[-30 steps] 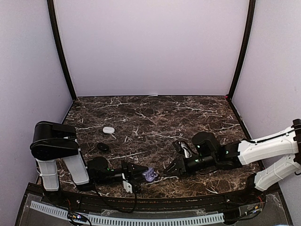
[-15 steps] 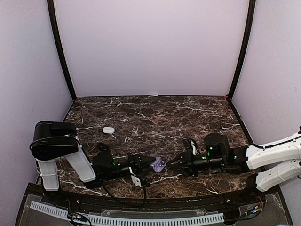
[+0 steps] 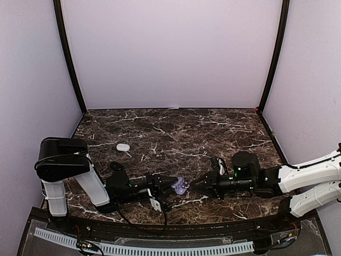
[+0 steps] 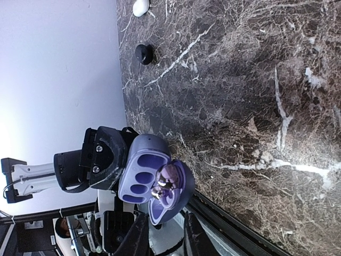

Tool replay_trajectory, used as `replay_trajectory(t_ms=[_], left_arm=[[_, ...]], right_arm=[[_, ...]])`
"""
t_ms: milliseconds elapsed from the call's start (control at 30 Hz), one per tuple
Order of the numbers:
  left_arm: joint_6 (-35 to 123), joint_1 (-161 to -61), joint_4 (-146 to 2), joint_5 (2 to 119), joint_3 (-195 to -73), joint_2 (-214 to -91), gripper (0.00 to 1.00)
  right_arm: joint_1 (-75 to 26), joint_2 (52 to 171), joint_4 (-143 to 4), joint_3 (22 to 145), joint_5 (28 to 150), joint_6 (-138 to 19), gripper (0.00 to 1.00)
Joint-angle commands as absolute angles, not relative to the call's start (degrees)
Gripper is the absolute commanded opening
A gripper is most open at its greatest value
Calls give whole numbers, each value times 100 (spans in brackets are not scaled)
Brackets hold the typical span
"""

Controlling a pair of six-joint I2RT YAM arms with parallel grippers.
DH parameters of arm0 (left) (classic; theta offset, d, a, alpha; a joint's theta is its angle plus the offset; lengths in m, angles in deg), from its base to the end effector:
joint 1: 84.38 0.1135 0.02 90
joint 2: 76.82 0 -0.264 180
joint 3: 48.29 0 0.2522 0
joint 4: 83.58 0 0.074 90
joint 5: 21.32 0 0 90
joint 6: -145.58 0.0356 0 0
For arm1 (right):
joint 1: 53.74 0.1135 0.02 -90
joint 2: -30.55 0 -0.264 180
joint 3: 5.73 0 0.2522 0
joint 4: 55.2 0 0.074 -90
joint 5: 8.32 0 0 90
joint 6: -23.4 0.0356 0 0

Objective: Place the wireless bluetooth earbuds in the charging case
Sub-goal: Pick up the left earbud from the charging case.

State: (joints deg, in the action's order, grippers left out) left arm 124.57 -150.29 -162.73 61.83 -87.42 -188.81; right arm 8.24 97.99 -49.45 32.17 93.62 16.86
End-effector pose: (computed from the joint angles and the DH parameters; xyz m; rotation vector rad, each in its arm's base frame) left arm 0.1193 -0.2773 0.1293 1.3845 0.4694 -0.0435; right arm 0.1052 0.2133 0.1891 0.2978 2.4826 1.6306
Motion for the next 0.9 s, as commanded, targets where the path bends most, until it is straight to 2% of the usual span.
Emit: replay_trajectory(t_ms=[0, 567, 867], left_arm=[[12470, -15070, -16738, 6095, -8798, -18880, 2], [12457, -15074, -16806, 6047, -8745, -18871, 2], [12472, -15072, -16793, 6036, -8738, -18869, 2]], right_arm=[[779, 9989, -4932, 3469, 9319, 1647, 21], [779, 10289, -4917, 3615, 9386, 1606, 16], [780, 10359, -4815, 3582, 9477, 1577, 5]])
